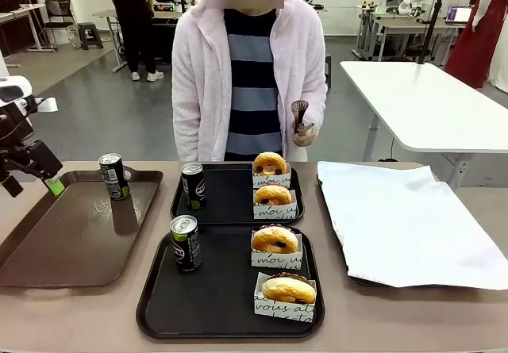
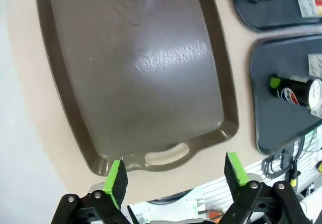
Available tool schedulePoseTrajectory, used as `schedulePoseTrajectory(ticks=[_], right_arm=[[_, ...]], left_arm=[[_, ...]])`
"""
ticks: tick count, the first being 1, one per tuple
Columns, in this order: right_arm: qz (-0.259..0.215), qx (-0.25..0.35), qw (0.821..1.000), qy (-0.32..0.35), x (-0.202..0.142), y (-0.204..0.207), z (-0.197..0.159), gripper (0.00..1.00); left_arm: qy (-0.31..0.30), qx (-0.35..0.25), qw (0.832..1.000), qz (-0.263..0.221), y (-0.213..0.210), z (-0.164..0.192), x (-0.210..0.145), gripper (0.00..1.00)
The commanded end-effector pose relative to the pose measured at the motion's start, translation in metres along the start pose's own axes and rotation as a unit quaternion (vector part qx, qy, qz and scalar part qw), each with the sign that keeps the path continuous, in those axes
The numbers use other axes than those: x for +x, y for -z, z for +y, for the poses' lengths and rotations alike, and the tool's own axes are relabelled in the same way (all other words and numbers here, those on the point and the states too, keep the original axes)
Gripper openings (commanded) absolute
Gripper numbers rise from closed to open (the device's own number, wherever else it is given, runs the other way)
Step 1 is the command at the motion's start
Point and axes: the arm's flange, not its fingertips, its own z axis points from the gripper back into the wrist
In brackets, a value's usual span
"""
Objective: Set up donuts and drinks on trays.
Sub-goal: Pick up one Pepsi coke from the Handle tray and place it on the Flat Tray without a Pepsi coke.
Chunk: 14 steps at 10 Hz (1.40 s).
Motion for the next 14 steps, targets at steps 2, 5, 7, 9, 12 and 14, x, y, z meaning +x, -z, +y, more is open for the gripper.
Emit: schedulePoseTrajectory(ticks=[2,5,7,9,12,14], right_arm=[[0.002,0.004,1.0,-0.003,0.0,0.0,0.0,1.0],[0.002,0.004,1.0,-0.003,0.0,0.0,0.0,1.0],[0.002,0.004,1.0,-0.003,0.0,0.0,0.0,1.0],[0.002,0.004,1.0,-0.003,0.0,0.0,0.0,1.0],[0.002,0.004,1.0,-0.003,0.0,0.0,0.0,1.0],[0.002,0.004,1.0,-0.003,0.0,0.0,0.0,1.0]], left_arm=[[0.0,0.0,1.0,0.0,0.0,0.0,0.0,1.0],[0.0,0.0,1.0,0.0,0.0,0.0,0.0,1.0],[0.0,0.0,1.0,0.0,0.0,0.0,0.0,1.0],[-0.018,-0.099,0.995,0.024,-0.006,0.021,0.012,1.0],[-0.029,-0.251,0.968,-0.01,-0.021,0.091,0.013,1.0],[-0.029,-0.392,0.919,-0.04,-0.025,0.158,0.009,1.0]])
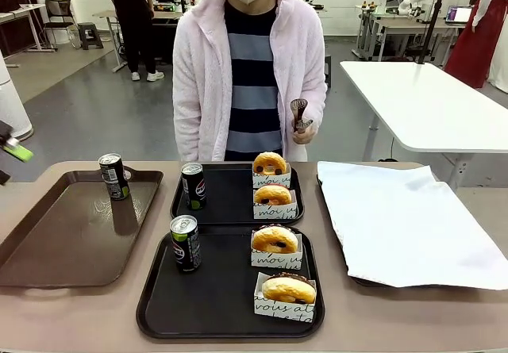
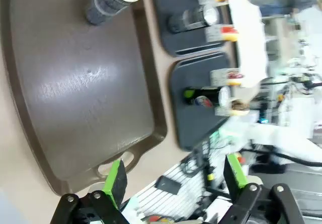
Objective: Set up donuts and drinks on trays.
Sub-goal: Pick up one Pepsi coke from the Handle tray and place it on the Flat Tray without a Pepsi coke.
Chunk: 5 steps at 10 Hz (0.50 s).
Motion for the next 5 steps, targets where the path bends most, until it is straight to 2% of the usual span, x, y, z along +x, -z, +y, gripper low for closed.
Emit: schedulePoseTrajectory(ticks=[1,2,3,5], right_arm=[[0.002,0.004,1.0,-0.003,0.0,0.0,0.001,1.0],[0.002,0.004,1.0,-0.003,0.0,0.0,0.001,1.0],[0.002,0.004,1.0,-0.003,0.0,0.0,0.001,1.0],[0.002,0.004,1.0,-0.003,0.0,0.0,0.001,1.0]], left_arm=[[0.004,-0.105,0.994,-0.006,-0.026,0.043,0.028,1.0],[0.003,-0.114,0.993,-0.012,-0.031,0.064,0.028,1.0],[-0.004,-0.153,0.988,-0.012,-0.036,0.085,0.027,1.0],[-0.025,-0.166,0.985,-0.024,-0.049,0.108,0.027,1.0]])
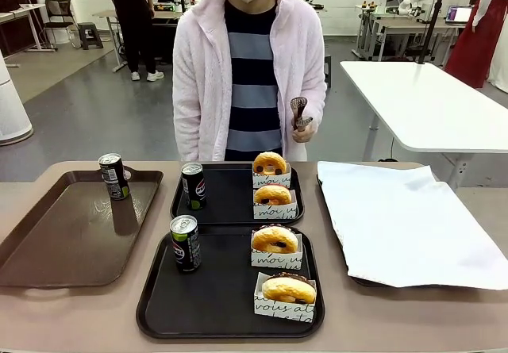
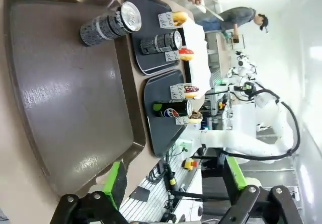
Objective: Set up donuts and drinks on trays.
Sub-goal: Pick up one Pepsi coke from the Handle tray and place it on the Flat Tray without a Pepsi coke.
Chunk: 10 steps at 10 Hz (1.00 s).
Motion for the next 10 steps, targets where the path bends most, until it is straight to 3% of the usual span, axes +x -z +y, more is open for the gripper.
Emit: schedulePoseTrajectory(ticks=[1,6,10], right_arm=[[0.002,0.004,1.0,-0.003,0.0,0.0,0.0,1.0],[0.002,0.004,1.0,-0.003,0.0,0.0,0.0,1.0],[0.002,0.004,1.0,-0.003,0.0,0.0,0.0,1.0]], left_arm=[[-0.002,-0.01,1.0,-0.012,-0.024,0.005,0.004,1.0],[-0.022,-0.017,0.999,-0.038,-0.04,0.006,-0.004,1.0],[-0.018,-0.008,1.0,-0.022,-0.041,0.015,-0.009,1.0]])
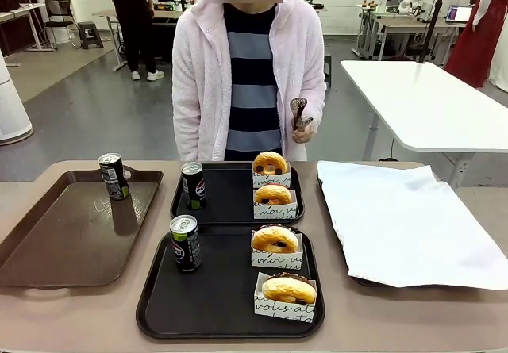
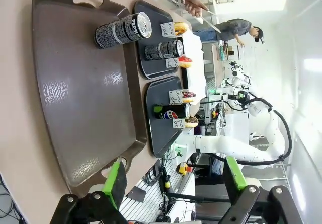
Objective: Set up donuts and drinks on trays.
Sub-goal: Pick up one Pepsi coke from the Handle tray and place it on the Flat Tray without a Pepsi coke.
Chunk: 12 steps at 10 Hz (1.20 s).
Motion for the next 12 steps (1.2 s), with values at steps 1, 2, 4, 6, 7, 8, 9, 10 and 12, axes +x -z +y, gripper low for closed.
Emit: schedulePoseTrajectory(ticks=[1,2,4,6,7,8,9,10,12], right_arm=[[0.002,0.004,1.0,-0.003,0.0,-0.0001,0.0005,1.0],[0.002,0.004,1.0,-0.003,0.0,-0.0001,0.0005,1.0],[0.002,0.004,1.0,-0.003,0.0,-0.0001,0.0005,1.0],[0.002,0.004,1.0,-0.003,0.0,-0.0001,0.0005,1.0],[0.002,0.004,1.0,-0.003,0.0,-0.0001,0.0005,1.0],[0.002,0.004,1.0,-0.003,0.0,-0.0001,0.0005,1.0],[0.002,0.004,1.0,-0.003,0.0,-0.0001,0.0005,1.0],[0.002,0.004,1.0,-0.003,0.0,-0.0001,0.0005,1.0],[0.002,0.004,1.0,-0.003,0.0,-0.0001,0.0005,1.0]], left_arm=[[0.0,0.003,1.0,0.001,-0.0016,0.0007,-0.0017,1.0],[0.0,0.003,1.0,0.001,-0.0016,0.0007,-0.0017,1.0],[0.0,0.003,1.0,0.001,-0.0016,0.0007,-0.0017,1.0],[0.0,0.003,1.0,0.001,-0.0016,0.0007,-0.0017,1.0],[0.0,0.003,1.0,0.001,-0.0016,0.0007,-0.0017,1.0],[0.0,0.003,1.0,0.001,-0.0016,0.0007,-0.0017,1.0],[0.0,0.003,1.0,0.001,-0.0016,0.0007,-0.0017,1.0],[0.0,0.003,1.0,0.001,-0.0016,0.0007,-0.0017,1.0],[0.0,0.003,1.0,0.001,-0.0016,0.0007,-0.0017,1.0]])
